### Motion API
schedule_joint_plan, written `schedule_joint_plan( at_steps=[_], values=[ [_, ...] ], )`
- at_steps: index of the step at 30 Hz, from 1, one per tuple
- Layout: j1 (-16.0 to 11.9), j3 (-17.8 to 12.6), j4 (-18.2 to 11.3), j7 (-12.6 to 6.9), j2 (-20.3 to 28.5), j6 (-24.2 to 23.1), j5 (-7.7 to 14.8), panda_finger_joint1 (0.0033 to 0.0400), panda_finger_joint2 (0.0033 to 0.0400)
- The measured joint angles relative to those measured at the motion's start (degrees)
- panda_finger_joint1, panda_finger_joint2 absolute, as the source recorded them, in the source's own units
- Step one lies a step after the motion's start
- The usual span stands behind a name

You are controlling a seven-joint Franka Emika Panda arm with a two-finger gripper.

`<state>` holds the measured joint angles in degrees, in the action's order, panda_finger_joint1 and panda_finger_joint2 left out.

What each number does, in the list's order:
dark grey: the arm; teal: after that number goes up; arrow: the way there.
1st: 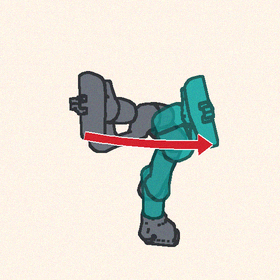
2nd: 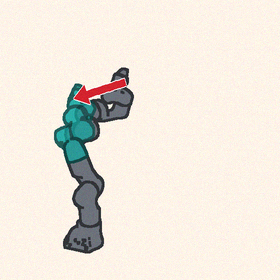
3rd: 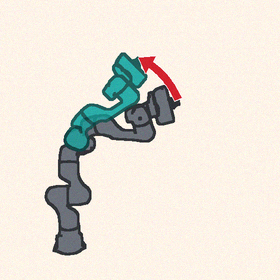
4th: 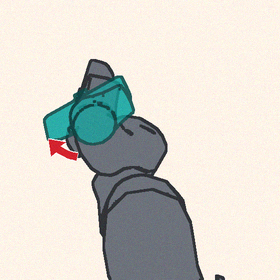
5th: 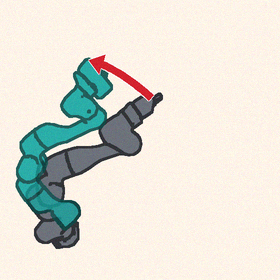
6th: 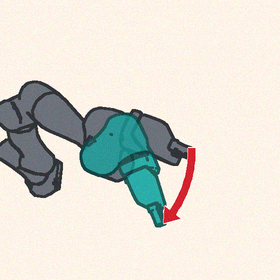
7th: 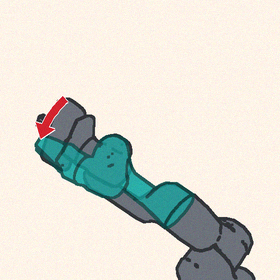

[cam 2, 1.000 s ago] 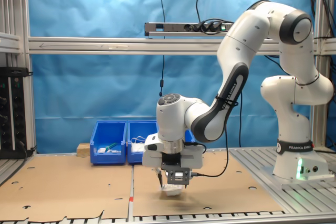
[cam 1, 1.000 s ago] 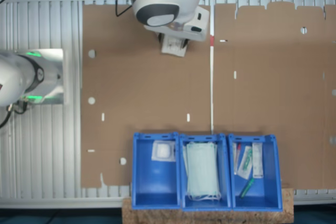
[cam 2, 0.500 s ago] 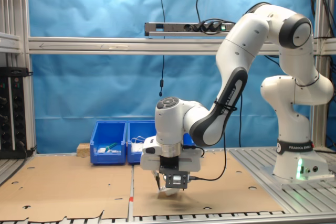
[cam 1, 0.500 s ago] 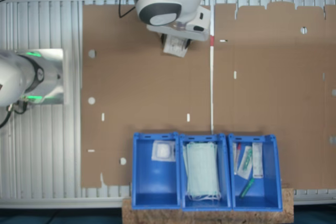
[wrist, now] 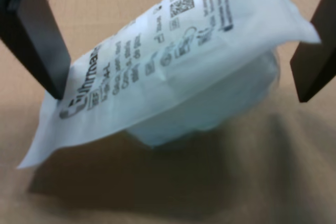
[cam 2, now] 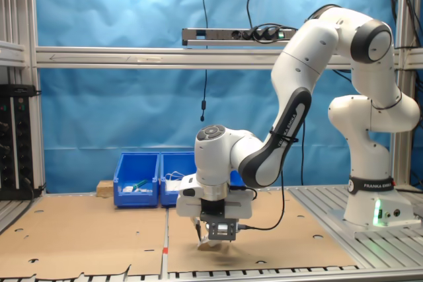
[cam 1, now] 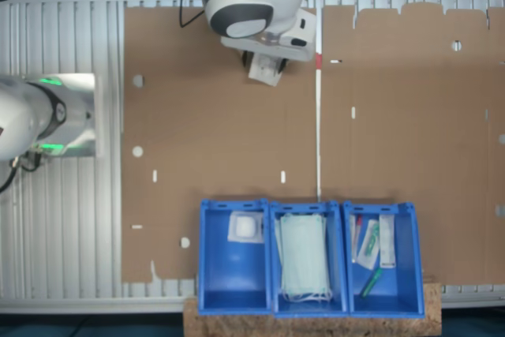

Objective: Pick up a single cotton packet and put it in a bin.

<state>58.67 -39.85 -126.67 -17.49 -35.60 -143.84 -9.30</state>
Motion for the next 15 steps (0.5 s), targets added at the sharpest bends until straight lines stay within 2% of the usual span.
schedule_joint_plan(
  at_steps=[15],
  values=[
    [-0.9, 0.0, 0.5, 0.0, 0.0, 0.0, 0.0, 0.04, 0.04]
  ],
)
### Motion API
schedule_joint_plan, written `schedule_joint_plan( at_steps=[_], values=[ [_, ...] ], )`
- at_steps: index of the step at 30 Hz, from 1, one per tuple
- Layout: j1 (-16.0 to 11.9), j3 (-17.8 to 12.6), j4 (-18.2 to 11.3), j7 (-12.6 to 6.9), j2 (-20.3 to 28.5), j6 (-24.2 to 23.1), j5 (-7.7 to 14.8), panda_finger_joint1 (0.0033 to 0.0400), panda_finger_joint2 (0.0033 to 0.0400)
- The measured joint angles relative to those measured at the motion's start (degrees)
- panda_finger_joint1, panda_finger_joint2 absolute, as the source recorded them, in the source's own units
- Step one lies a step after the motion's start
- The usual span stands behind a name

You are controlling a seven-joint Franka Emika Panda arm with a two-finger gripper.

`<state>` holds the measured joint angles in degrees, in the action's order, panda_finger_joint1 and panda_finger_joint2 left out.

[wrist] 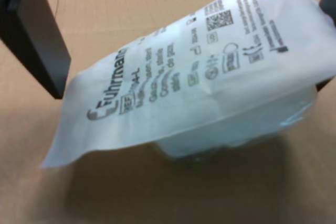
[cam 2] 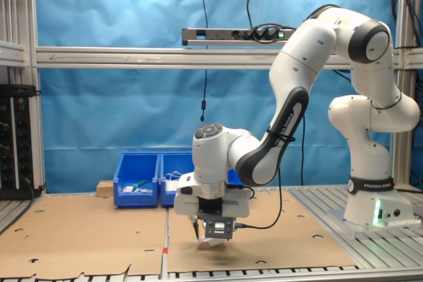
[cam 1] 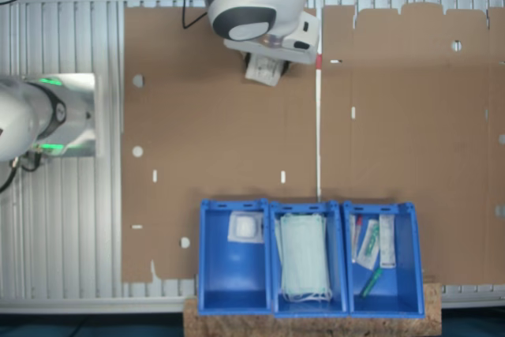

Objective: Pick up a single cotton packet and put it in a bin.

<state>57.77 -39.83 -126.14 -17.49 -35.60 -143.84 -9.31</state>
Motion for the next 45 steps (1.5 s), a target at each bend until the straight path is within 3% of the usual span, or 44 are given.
schedule_joint_plan(
  at_steps=[45],
  values=[
    [0.0, 0.0, 1.6, 0.0, 0.0, 0.1, 0.0, 0.04, 0.04]
  ],
)
